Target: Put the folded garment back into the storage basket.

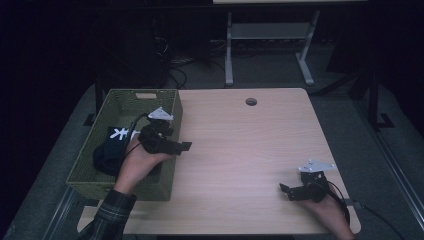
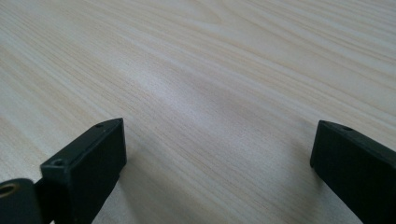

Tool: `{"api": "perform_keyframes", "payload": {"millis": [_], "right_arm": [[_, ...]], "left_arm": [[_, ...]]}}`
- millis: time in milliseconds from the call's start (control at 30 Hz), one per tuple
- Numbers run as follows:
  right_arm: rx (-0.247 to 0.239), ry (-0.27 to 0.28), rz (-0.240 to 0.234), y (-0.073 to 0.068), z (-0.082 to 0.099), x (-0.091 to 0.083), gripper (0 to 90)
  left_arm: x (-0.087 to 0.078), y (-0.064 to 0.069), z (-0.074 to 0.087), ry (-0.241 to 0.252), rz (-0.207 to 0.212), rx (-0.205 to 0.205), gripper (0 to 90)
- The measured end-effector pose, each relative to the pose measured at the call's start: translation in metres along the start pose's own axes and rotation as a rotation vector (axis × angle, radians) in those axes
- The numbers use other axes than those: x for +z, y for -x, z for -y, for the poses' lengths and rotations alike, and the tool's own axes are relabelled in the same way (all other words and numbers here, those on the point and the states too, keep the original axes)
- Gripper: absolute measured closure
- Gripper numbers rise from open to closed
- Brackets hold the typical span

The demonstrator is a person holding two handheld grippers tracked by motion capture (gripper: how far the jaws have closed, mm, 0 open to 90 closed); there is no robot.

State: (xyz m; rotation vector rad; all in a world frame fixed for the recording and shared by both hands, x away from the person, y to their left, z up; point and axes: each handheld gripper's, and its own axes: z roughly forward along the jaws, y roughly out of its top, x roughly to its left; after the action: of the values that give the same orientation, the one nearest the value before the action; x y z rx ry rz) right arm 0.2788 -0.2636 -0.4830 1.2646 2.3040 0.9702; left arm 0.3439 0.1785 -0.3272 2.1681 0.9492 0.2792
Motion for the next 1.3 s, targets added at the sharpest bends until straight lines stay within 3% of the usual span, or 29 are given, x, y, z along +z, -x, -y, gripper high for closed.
{"api": "perform_keyframes", "payload": {"millis": [400,667,867,1033,1300], "right_arm": [[0.0,0.0,0.0,0.0,0.0,0.0,3.3],[0.0,0.001,0.0,0.0,0.0,0.0,3.3],[0.0,0.0,0.0,0.0,0.0,0.0,3.3],[-0.001,0.0,0.0,0.0,0.0,0.0,3.3],[-0.001,0.0,0.0,0.0,0.0,0.0,3.3]], "left_arm": [[0.029,0.038,0.006,0.033,0.039,0.023,16.2],[0.055,0.061,0.017,0.026,0.041,0.075,16.2],[0.075,0.07,0.027,0.011,0.055,0.091,16.2],[0.09,0.075,0.037,0.005,0.039,0.106,16.2],[0.114,0.078,0.054,-0.028,0.061,0.114,16.2]]}}
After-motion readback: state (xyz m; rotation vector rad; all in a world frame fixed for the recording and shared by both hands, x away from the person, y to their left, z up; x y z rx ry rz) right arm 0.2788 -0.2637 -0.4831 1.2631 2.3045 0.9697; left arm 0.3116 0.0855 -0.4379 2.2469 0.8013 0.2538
